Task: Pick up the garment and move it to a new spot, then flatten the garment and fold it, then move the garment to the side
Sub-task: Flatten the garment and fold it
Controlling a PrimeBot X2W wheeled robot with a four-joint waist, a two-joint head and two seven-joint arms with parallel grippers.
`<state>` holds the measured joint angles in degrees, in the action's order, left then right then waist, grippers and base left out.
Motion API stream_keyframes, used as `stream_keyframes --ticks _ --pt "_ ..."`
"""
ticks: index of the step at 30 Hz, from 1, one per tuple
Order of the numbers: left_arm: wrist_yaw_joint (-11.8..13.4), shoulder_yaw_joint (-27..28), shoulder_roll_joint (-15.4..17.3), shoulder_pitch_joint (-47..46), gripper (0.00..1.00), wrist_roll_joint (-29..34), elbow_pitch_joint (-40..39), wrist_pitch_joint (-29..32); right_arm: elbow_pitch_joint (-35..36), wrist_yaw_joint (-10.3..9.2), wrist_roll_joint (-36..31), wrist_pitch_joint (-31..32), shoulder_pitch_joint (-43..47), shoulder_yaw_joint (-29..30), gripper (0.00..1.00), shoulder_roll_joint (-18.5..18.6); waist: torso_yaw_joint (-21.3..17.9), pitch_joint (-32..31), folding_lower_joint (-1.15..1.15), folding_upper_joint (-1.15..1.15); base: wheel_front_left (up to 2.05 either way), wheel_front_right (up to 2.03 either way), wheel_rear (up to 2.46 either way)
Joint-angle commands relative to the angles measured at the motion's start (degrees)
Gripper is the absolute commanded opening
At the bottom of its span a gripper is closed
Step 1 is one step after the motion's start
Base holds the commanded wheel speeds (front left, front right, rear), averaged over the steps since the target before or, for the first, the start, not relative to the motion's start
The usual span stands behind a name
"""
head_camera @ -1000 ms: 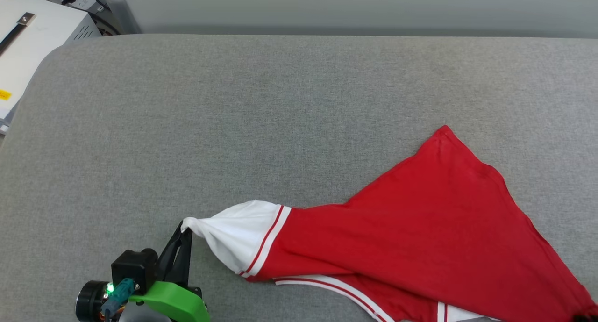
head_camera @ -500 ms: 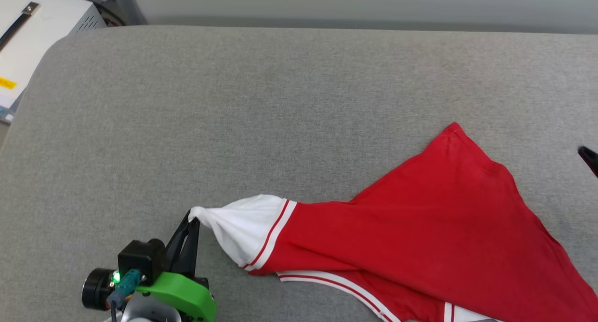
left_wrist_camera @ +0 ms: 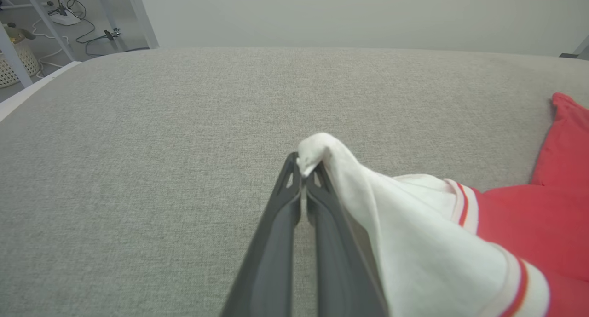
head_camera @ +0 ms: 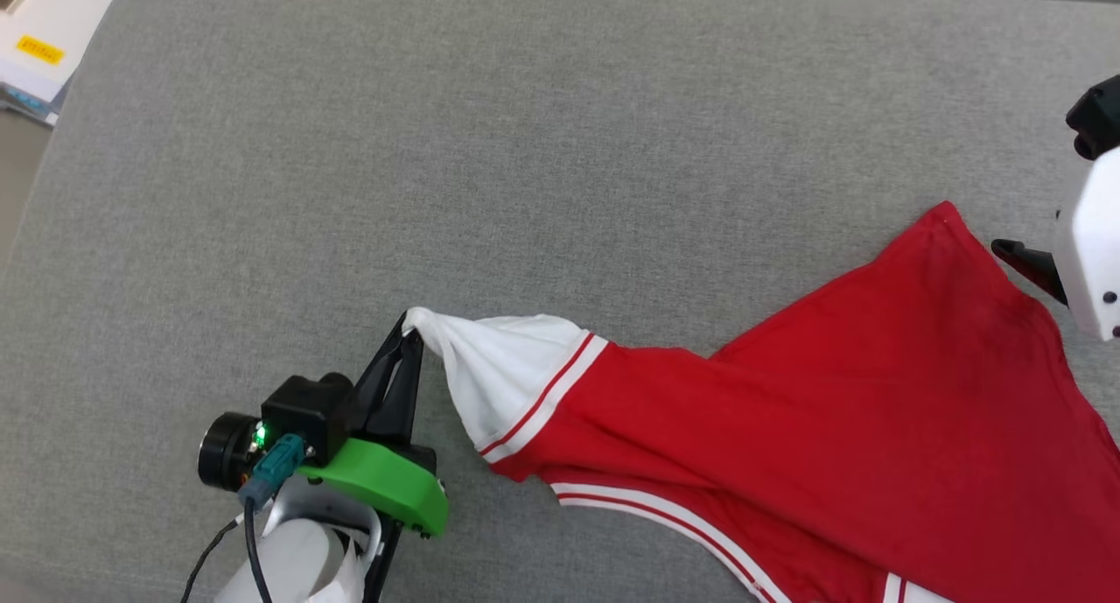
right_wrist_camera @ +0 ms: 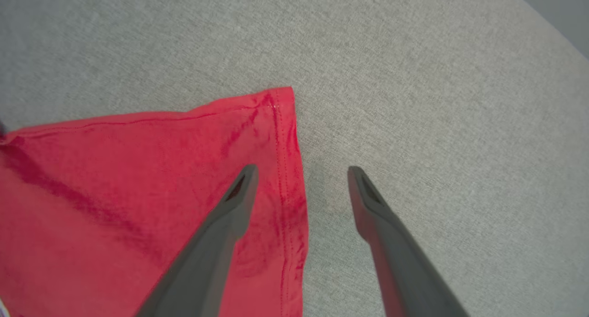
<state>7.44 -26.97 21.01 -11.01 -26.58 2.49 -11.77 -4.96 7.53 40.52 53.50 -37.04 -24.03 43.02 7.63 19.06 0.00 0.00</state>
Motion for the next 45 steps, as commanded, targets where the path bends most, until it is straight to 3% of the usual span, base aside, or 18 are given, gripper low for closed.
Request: stream_keyframes --ticks 1,7,14,15,16,24,33,39,45 --pt "-0.4 -0.1 -0.5 -1.7 0.0 0.7 0.4 -0.6 -1.7 -0.04 -0.6 0.3 -2.3 -1.1 1.0 -0.5 2.4 3.1 0.0 0.0 0.0 0.0 0.0" --pt "-1.3 -0.7 -2.1 -4.5 0.0 1.1 2.1 -1.7 -9.9 -0.04 -1.6 -1.2 -6.6 -7.4 1.0 -2.3 3.7 6.0 0.0 0.0 0.0 0.0 0.0" --pt "-2.0 -0.8 -3.1 -5.4 0.0 1.4 4.3 -2.5 -15.0 -0.04 1.6 -3.5 -5.2 -16.2 1.0 -1.0 3.7 6.3 0.0 0.0 0.0 0.0 0.0" --pt "-2.1 -0.7 -3.2 -5.4 0.0 1.4 4.7 -2.6 -15.3 -0.04 2.3 -5.1 -5.3 -16.7 0.44 -0.8 3.5 6.0 0.0 0.0 0.0 0.0 0.0" --pt "-2.2 -0.7 -3.2 -5.3 0.0 1.3 5.0 -2.7 -15.5 -0.04 2.9 -6.3 -5.4 -17.1 0.0 -0.7 3.4 5.6 0.0 0.0 0.0 0.0 0.0" --pt "-2.7 0.1 -2.3 -4.2 0.0 1.4 7.2 -3.0 -16.9 -0.04 5.8 -22.3 -7.3 -16.1 0.0 -0.7 0.9 -1.4 0.0 0.0 0.0 0.0 0.0" --pt "-2.3 0.8 1.2 -3.2 0.0 2.8 4.0 -2.2 -14.8 -0.04 6.6 -38.7 -4.5 -12.4 0.0 -0.4 -2.7 -9.8 0.0 0.0 0.0 0.0 0.0" --pt "-2.6 1.6 4.1 -7.2 0.0 4.0 0.0 0.0 -12.9 -0.04 4.9 -44.4 -1.9 -8.2 0.0 -0.4 -4.6 -12.3 0.0 0.0 0.0 0.0 0.0" --pt "-4.3 2.4 6.2 -16.0 0.0 4.8 -2.9 4.0 -10.6 -0.04 1.4 -45.0 -2.6 -2.1 0.0 -2.0 -6.0 -11.3 0.0 0.0 0.0 0.0 0.0"
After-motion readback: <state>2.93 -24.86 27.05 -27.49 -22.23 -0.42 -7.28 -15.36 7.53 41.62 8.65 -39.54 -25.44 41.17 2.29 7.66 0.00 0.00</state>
